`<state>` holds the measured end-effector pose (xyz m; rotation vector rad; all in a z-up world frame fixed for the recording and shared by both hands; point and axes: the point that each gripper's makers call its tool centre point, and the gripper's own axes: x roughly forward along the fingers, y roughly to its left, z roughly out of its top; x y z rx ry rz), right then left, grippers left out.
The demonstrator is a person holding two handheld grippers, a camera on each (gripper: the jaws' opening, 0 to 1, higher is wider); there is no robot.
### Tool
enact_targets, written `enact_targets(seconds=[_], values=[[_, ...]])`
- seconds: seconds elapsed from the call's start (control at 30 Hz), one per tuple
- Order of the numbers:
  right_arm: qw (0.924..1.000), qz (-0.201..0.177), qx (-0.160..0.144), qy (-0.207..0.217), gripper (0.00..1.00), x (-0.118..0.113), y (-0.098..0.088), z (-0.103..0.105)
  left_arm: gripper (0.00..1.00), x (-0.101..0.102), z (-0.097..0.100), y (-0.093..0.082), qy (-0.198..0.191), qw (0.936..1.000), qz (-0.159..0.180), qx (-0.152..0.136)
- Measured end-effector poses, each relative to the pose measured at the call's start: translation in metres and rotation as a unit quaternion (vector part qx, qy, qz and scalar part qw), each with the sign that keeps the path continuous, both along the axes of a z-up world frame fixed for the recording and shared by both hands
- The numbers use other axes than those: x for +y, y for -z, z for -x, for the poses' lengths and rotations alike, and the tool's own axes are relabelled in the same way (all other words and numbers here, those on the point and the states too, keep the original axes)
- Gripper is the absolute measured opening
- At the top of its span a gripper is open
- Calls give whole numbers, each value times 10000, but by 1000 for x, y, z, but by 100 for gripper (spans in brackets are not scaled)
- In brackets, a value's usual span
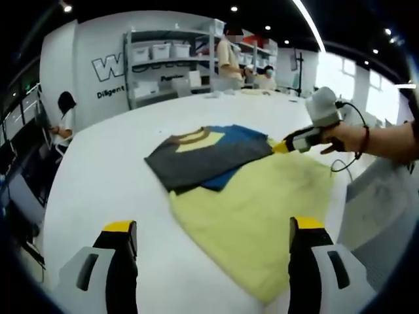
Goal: Fold the garment on the visible template until the final outline fits inside the template.
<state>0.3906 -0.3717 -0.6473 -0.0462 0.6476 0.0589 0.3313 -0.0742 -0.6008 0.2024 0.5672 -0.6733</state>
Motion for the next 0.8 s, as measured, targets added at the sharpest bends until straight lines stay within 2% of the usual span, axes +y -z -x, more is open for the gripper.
enact_targets(seconds=[0.13, 0.27, 0.43, 0.5, 0.57, 0.7, 0.8], values=[[9996, -257, -54, -110, 72, 3, -8, 4, 95, 2, 4, 3, -36, 10000, -44, 60], [9988, -334, -41, -360, 85, 7, -16, 12, 97, 3, 8, 3, -65, 9999, -77, 137], [9968, -371, 40, -704, 89, 9, -24, 27, 97, 5, 14, 5, -109, 9997, -121, 207], [9952, -448, 136, -859, 89, 12, -25, 35, 96, 8, 19, 12, -156, 9988, -216, 406], [9939, -496, 207, -966, 90, 15, -27, 45, 94, 9, 23, 15, -159, 9983, -262, 498], [9922, -513, 302, -1097, 89, 9, -28, 60, 93, 11, 31, 18, -164, 9978, -280, 581], [9909, -501, 444, -1168, 88, 6, -25, 69, 91, 13, 40, 22, -146, 9963, -384, 750]])
